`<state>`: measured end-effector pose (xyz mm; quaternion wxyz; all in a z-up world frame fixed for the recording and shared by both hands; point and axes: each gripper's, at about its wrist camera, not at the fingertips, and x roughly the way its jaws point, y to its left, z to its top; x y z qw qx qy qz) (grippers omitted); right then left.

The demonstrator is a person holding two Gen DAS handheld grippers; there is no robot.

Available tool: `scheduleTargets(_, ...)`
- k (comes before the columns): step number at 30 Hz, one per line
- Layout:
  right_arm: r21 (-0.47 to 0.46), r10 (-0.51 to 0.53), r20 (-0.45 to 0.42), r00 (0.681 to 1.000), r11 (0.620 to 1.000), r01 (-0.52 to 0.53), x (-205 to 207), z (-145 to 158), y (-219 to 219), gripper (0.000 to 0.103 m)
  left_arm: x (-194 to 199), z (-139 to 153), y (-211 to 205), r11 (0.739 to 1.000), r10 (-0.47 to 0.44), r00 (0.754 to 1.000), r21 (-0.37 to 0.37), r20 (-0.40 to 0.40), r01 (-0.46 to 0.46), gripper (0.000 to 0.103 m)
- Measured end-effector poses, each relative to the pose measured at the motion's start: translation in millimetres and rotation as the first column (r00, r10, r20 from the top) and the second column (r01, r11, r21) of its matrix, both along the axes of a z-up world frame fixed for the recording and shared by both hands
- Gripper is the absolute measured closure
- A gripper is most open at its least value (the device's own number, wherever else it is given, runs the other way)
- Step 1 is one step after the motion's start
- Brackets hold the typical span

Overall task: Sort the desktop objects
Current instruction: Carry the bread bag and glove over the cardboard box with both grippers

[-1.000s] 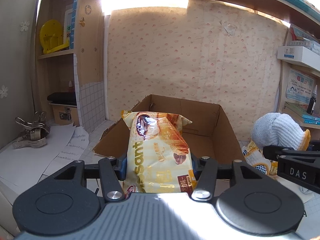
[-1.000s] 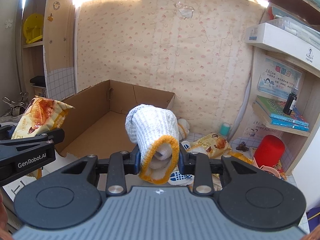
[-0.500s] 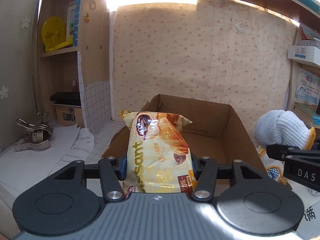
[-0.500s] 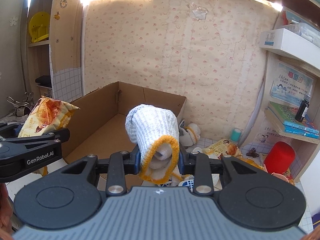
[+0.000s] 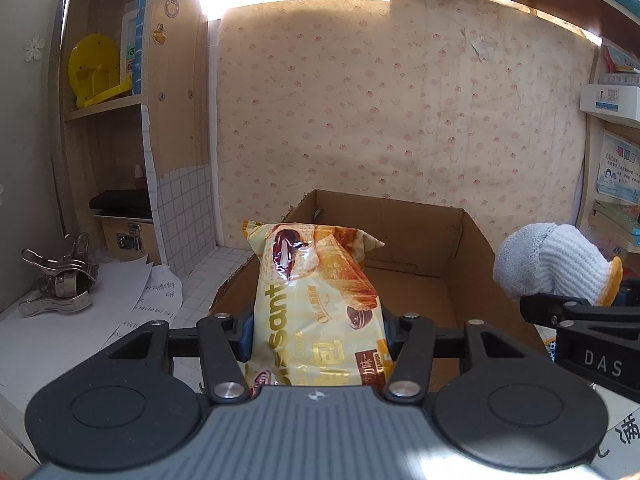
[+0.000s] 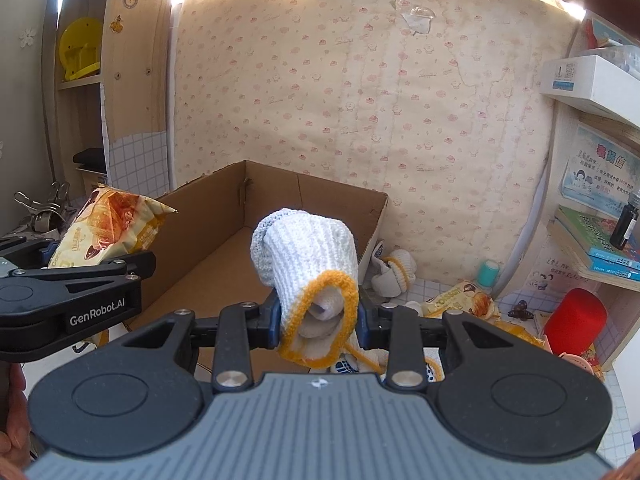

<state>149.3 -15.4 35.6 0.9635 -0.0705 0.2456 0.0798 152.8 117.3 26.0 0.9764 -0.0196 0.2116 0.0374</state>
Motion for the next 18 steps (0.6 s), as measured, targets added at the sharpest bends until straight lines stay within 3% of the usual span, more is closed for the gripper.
scheduleTargets(18,-0.001,0.014,-0.024,1.000,1.000,-0.014,18,-6,5,0.069,17,1,-4,0.999,0.010,1.000,0.035,-0.006,-0.010,0.047)
